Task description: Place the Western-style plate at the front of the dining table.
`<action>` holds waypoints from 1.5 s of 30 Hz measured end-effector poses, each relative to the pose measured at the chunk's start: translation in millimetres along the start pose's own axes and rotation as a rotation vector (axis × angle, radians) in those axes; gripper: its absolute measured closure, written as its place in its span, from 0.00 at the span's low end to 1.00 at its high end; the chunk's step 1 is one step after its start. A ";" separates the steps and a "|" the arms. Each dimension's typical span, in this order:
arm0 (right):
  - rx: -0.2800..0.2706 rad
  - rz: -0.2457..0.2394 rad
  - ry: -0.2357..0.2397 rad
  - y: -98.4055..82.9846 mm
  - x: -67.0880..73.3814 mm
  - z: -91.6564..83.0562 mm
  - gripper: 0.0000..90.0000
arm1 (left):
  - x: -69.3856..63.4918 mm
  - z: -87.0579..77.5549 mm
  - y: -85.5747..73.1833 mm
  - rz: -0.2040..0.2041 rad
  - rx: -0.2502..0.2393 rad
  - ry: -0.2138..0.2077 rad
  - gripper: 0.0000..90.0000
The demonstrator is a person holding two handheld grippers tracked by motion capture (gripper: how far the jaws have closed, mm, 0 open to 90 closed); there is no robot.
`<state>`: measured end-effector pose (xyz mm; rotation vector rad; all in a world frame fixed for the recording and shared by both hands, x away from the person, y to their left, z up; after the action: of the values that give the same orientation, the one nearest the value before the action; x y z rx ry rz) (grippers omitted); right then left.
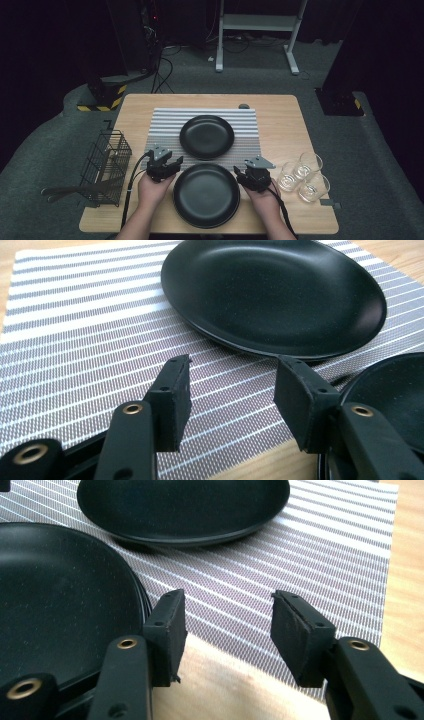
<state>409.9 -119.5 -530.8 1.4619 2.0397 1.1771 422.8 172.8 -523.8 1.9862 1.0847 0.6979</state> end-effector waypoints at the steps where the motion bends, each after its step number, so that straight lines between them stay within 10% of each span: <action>1: -0.003 0.005 -0.002 -1.2 -1.3 -1.1 0.53 | 1.0 -0.7 -1.0 -0.005 0.003 -0.007 0.53; 15: 0.038 -0.020 -0.054 -31.1 -20.0 -6.9 0.52 | -1.4 -22.7 0.0 0.026 -0.060 0.015 0.54; 45: 0.105 0.020 -0.049 -35.2 -24.0 -6.0 0.51 | -8.7 -44.9 11.1 0.073 -0.190 -0.030 0.50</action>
<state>394.2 -147.7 -559.3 1.5473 2.0866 1.0448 390.2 177.2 -490.2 1.8743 0.8977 0.7771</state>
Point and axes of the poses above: each handheld gripper's, and its own axes: z roughly forward along the jaws, y roughly out of its top, x roughly to its left, the point moved 5 cm from there along z, roughly forward along the jaws, and after that the axes turned 13 degrees about z, right-handed, at the moved point
